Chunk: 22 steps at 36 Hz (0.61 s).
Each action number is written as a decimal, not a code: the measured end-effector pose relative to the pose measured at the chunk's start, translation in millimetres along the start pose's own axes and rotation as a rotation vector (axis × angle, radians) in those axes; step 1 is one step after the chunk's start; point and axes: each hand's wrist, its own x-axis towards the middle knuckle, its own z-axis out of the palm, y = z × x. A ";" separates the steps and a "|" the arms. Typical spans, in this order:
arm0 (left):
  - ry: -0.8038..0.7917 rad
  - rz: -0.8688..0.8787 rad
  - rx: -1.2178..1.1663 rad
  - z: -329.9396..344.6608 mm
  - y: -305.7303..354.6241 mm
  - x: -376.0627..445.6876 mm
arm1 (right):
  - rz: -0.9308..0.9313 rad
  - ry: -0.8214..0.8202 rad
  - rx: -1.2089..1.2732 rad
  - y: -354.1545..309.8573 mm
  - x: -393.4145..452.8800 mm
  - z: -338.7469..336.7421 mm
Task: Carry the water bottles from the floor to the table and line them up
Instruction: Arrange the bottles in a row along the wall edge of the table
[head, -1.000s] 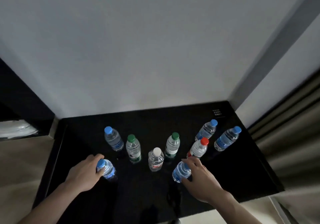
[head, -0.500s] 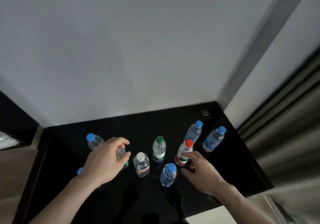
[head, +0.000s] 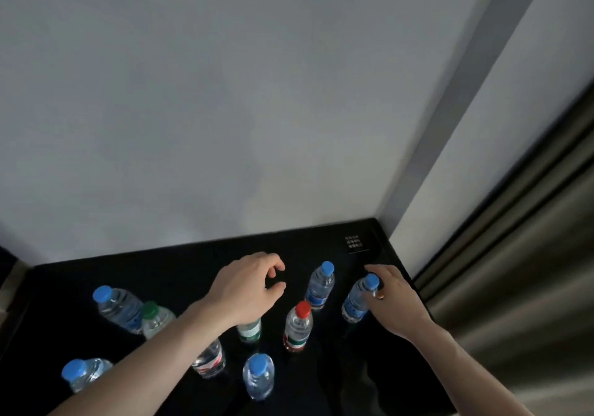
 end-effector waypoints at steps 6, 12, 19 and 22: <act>-0.091 -0.078 0.000 31.2 39.2 48.6 | -0.035 -0.099 -0.039 35.7 37.2 -7.0; -0.100 -0.185 -0.011 64.1 71.0 71.3 | -0.109 -0.206 -0.048 69.8 63.5 -13.3; -0.102 -0.341 -0.038 102.8 74.0 54.6 | -0.178 -0.324 -0.032 84.6 75.9 -6.7; -0.117 -0.387 -0.052 113.6 72.8 42.5 | -0.176 -0.346 -0.004 84.0 75.5 -0.3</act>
